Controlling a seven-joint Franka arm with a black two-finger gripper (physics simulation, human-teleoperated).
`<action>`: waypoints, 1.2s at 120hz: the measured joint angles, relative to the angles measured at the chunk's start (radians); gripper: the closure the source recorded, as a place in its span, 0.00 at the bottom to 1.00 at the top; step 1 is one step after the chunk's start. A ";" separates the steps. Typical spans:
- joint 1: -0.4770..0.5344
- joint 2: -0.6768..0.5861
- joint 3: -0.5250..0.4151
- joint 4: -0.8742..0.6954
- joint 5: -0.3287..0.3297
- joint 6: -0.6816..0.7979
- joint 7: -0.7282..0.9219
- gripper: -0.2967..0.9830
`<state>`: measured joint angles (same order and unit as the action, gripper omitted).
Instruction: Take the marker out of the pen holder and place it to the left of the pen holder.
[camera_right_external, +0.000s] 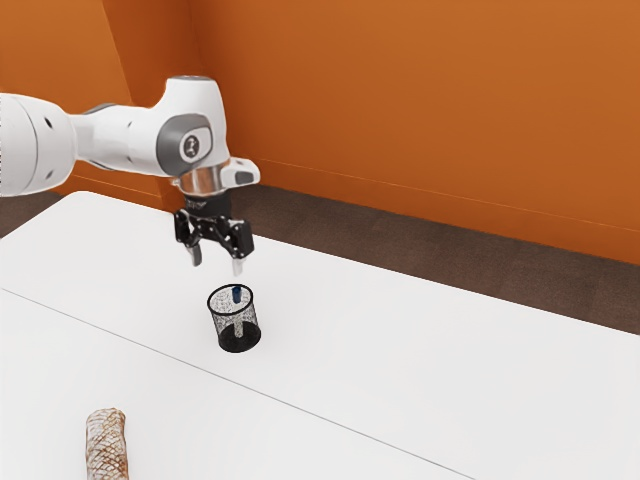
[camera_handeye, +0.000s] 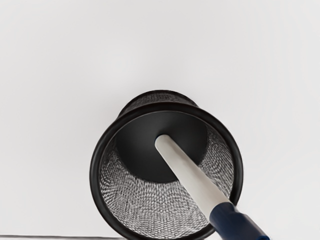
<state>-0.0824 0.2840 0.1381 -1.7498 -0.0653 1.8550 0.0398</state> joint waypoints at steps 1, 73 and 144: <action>-0.001 0.001 0.000 0.000 0.000 0.002 0.000 0.25; -0.017 0.081 -0.003 -0.008 0.009 0.059 0.021 0.33; -0.009 0.067 0.021 -0.018 0.021 -0.072 0.031 0.71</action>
<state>-0.0918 0.3514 0.1589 -1.7675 -0.0443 1.7828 0.0709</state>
